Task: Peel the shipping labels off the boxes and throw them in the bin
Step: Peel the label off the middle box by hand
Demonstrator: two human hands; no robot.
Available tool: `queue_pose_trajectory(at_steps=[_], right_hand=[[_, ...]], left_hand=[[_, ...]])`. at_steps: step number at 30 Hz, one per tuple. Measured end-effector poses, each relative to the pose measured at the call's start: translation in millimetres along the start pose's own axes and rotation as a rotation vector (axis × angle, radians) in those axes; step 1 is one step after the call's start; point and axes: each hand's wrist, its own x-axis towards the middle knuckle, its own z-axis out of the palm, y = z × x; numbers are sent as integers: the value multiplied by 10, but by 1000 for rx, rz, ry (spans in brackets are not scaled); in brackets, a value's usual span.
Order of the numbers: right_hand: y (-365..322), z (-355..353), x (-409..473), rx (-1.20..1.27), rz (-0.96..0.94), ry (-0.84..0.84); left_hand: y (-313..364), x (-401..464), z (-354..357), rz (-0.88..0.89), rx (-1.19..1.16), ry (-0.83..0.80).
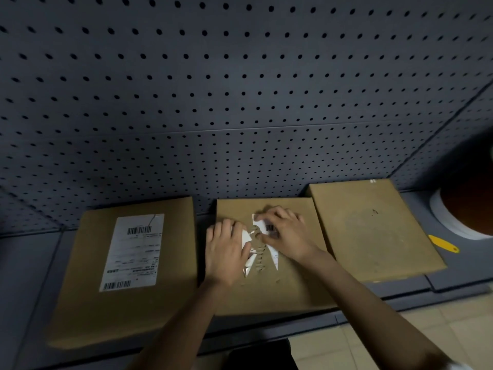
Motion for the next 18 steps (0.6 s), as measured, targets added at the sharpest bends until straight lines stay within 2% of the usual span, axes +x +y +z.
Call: queue_pose_trajectory(at_steps=[4, 6, 18], right_hand=[[92, -144, -267, -21, -73, -213], [137, -182, -389, -29, -87, -262], [109, -244, -549, -54, -114, -177]], left_hand=[[-5, 4, -1, -10, 12, -14], [-3, 12, -2, -8, 2, -9], [0, 5, 9, 8, -7, 12]])
